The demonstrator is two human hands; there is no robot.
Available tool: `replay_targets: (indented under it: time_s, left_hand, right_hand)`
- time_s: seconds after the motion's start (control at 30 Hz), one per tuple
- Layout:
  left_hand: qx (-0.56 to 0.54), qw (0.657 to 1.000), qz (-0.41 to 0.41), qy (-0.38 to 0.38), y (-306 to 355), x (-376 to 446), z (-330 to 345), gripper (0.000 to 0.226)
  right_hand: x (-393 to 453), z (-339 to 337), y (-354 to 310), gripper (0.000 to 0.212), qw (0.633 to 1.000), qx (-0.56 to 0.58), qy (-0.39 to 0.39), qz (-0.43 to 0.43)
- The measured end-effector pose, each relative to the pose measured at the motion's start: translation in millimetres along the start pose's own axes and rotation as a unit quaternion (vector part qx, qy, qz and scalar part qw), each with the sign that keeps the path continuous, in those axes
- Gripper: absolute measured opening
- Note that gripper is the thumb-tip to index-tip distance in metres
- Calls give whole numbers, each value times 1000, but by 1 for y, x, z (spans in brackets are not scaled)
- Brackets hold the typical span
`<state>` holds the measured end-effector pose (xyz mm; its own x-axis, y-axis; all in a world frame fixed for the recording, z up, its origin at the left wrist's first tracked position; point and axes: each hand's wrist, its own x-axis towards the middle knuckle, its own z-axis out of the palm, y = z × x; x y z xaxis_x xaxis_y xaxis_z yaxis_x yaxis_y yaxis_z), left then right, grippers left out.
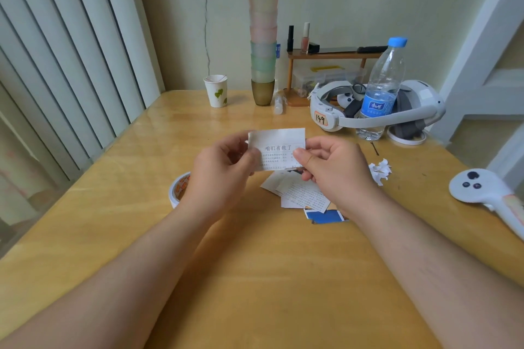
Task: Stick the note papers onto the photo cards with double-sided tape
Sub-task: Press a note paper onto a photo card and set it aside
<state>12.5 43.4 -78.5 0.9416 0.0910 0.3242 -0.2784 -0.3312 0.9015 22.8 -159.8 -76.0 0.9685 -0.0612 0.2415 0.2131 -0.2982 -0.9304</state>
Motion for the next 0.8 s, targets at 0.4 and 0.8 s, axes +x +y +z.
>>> replay_targets:
  time_s: [0.4,0.8]
  left_hand:
    - [122,990,15,65,-7,14,-19,16]
    - [216,968,125,38,-8,7,-6,24]
  right_hand:
    - [71,41,0,13,979,-201,9,38]
    - [92,52,11,25,893,-450,-23,4]
